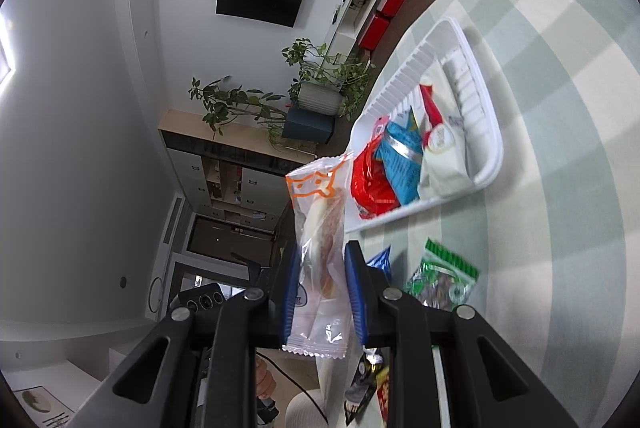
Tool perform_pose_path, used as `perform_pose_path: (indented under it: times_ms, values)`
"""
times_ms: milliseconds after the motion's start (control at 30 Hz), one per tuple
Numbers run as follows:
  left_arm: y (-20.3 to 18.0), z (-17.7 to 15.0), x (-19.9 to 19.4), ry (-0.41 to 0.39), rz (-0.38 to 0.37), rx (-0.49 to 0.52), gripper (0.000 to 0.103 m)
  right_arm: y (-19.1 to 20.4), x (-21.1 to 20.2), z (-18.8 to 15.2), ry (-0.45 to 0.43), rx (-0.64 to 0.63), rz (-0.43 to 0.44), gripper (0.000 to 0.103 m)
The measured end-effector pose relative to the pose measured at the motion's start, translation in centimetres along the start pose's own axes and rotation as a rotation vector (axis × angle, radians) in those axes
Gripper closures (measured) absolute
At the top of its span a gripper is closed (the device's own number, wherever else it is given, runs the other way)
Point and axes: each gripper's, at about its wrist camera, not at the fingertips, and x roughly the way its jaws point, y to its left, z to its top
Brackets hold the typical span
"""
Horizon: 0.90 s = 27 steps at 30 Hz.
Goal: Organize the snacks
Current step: 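Open both tools to release the orange bar and clear packet into the tray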
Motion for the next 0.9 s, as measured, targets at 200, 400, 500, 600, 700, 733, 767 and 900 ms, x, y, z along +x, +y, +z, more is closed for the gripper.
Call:
perform_pose_path:
  times_ms: [200,400,500,600,700,733,767,900]
  values:
    - [1.6,3.1,2.3,-0.006,0.039,-0.012,0.069,0.2,2.9,2.6,0.010,-0.021,-0.020,0.077]
    - [3.0,5.3,4.8,-0.011,0.080,-0.019,0.069,0.2,5.4,4.6,0.021,-0.046,-0.043,0.077]
    - [3.6,6.1,5.9,-0.011,0.106,-0.015,0.069,0.2,6.5,5.3,0.026,-0.062,-0.056,0.077]
    - [4.0,6.9,6.9,-0.020,0.144,-0.001,0.069,0.1,7.3,5.5,0.029,-0.076,-0.079,0.077]
    - [4.5,7.8,7.8,-0.033,0.157,-0.004,0.069,-0.2,7.8,5.8,0.025,-0.096,-0.110,0.076]
    - [4.5,8.0,8.1,-0.038,0.173,0.003,0.069,-0.1,7.9,6.0,0.022,-0.113,-0.130,0.076]
    - [4.4,8.2,8.4,-0.042,0.195,0.020,0.069,-0.1,8.0,6.1,0.018,-0.128,-0.144,0.076]
    - [4.1,8.7,9.9,-0.043,0.276,0.088,0.063,0.1,8.1,6.4,0.000,-0.195,-0.202,0.075]
